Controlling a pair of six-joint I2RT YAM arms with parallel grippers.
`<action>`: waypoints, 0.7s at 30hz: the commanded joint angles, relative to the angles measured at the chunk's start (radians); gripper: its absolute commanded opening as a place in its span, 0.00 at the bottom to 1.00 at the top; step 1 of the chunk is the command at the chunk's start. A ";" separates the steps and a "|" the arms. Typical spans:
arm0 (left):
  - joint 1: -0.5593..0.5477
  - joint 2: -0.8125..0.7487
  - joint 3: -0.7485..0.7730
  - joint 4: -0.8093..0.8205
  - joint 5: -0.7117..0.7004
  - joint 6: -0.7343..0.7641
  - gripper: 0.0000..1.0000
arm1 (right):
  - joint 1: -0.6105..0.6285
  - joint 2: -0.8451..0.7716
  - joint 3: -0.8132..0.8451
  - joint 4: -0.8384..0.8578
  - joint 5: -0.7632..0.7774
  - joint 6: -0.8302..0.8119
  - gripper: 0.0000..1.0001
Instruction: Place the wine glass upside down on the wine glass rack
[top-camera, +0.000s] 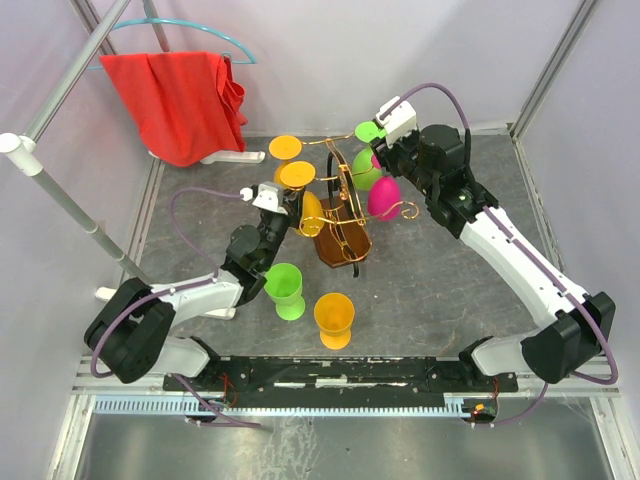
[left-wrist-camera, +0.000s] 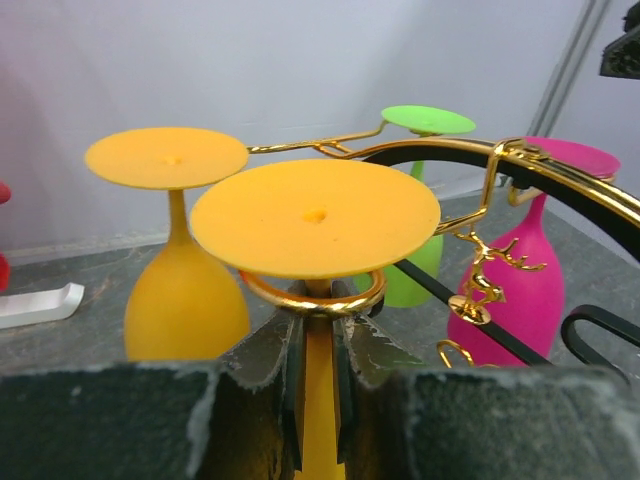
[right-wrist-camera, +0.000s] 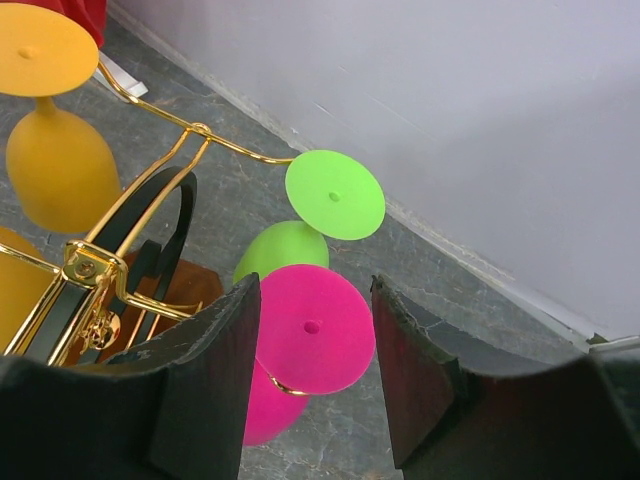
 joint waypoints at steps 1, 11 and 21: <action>-0.003 -0.053 -0.031 0.083 -0.094 0.028 0.03 | 0.000 -0.023 -0.006 0.041 0.011 -0.012 0.56; -0.002 -0.176 -0.103 0.024 -0.068 0.038 0.03 | -0.001 -0.016 -0.003 0.048 -0.009 0.006 0.56; -0.008 -0.184 -0.095 -0.053 0.051 0.038 0.03 | -0.001 -0.024 -0.012 0.051 -0.010 0.020 0.56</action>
